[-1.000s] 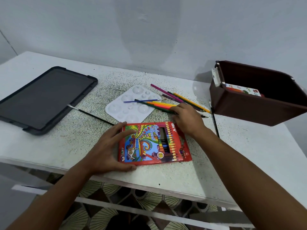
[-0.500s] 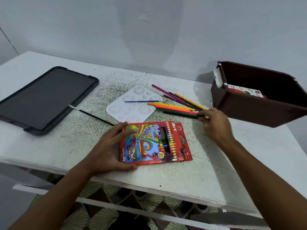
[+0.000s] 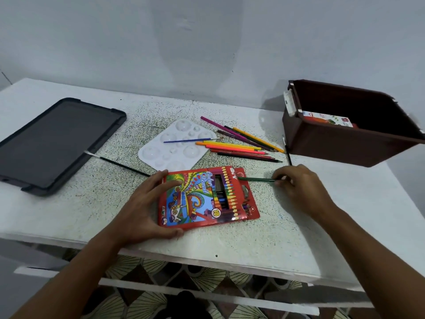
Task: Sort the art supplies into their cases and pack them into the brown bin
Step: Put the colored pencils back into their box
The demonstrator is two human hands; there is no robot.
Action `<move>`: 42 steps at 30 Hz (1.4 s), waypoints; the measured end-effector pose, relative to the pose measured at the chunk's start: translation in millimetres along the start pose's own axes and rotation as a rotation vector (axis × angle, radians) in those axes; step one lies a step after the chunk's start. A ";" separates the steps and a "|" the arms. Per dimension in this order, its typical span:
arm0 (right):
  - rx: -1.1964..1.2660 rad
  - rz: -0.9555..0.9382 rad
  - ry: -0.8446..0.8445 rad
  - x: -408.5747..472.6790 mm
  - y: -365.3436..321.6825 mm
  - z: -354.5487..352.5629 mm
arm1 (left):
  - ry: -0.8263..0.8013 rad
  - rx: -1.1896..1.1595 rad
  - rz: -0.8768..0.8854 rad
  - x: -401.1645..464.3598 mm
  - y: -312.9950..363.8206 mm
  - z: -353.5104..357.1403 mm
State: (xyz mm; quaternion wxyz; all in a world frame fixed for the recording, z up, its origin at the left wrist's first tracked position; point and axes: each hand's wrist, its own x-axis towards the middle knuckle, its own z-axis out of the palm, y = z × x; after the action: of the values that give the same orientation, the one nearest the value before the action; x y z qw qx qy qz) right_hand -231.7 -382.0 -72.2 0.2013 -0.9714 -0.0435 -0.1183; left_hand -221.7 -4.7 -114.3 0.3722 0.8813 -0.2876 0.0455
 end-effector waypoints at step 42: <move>-0.174 0.294 0.012 36.0 2.4 23.4 | -0.001 -0.021 -0.028 -2.0 -1.7 -0.3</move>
State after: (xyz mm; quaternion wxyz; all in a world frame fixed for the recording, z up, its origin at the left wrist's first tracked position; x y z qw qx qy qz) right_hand -191.6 -373.6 -85.0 0.1319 -0.9803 0.1108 -0.0968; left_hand -222.4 -2.7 -115.7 0.3819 0.8813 -0.2758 0.0370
